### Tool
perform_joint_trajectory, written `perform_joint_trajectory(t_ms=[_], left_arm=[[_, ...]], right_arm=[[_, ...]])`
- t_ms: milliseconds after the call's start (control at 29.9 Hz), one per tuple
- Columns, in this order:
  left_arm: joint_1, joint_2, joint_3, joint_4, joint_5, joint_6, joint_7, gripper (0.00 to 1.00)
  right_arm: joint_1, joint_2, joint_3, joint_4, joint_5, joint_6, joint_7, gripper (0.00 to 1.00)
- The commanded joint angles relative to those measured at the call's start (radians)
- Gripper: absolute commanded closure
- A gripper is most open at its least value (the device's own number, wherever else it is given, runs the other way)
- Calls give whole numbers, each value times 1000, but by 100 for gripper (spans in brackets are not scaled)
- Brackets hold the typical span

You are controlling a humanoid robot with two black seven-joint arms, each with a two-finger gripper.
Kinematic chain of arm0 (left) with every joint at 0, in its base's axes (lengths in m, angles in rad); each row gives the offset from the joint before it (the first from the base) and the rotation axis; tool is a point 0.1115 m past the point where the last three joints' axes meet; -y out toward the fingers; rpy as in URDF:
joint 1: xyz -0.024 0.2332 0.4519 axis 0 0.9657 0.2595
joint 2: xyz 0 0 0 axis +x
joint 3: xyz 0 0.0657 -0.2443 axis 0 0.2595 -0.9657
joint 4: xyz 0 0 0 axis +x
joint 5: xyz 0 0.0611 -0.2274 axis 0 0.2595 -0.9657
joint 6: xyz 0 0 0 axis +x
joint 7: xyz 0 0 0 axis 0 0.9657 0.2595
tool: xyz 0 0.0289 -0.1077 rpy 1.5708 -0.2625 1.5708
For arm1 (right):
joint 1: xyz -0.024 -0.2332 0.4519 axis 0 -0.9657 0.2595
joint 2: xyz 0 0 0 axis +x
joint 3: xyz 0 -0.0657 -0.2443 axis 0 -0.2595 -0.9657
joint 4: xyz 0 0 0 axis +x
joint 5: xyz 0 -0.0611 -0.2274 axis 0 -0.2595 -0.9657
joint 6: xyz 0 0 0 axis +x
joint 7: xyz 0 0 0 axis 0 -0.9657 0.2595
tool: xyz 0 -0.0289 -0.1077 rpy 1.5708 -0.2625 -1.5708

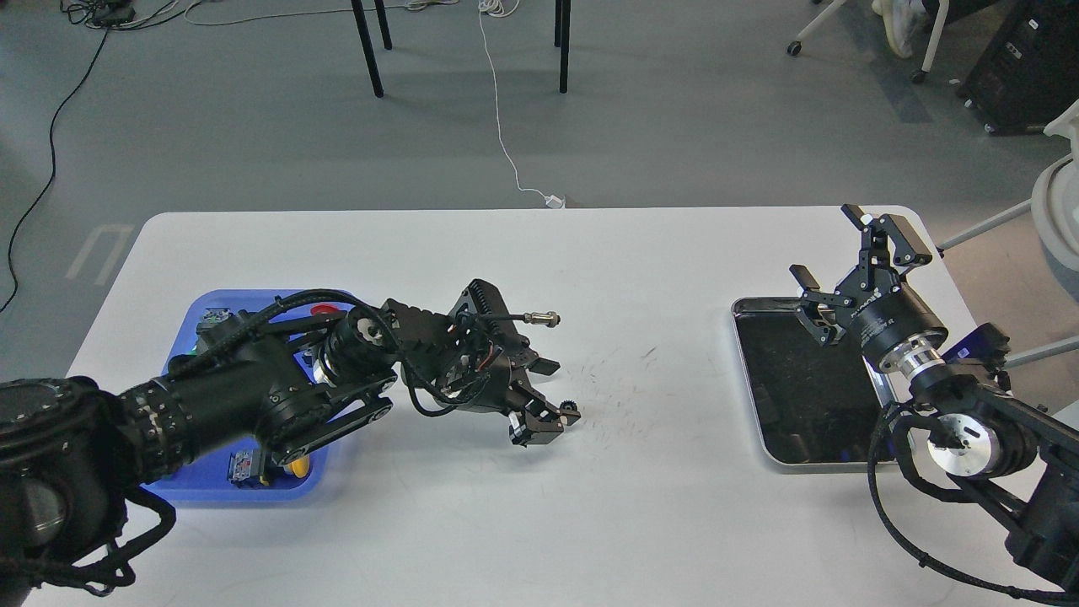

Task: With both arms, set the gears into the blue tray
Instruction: 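Reach the left gripper to the second gear and grasp it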

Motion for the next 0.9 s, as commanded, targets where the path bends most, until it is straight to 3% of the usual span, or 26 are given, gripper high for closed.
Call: perform_joint_trajectory(t_ms=[0, 134, 435, 568, 702, 869], left_arm=[[5, -13, 2, 2, 0, 1, 0, 26], [9, -20, 2, 9, 0, 1, 0, 28], [22, -26, 9, 44, 0, 1, 0, 63], [22, -31, 9, 45, 0, 1, 0, 68], [20, -31, 8, 44, 0, 3, 0, 79], [18, -10, -1, 22, 0, 7, 0, 81]], right_arm=[[0, 0, -1, 0, 0, -1, 0, 2], [2, 0, -1, 0, 0, -2, 0, 2], [2, 0, 1, 0, 0, -2, 0, 2], [0, 0, 5, 0, 0, -4, 0, 2], [2, 0, 10, 0, 0, -4, 0, 2], [2, -8, 16, 0, 0, -4, 0, 2]])
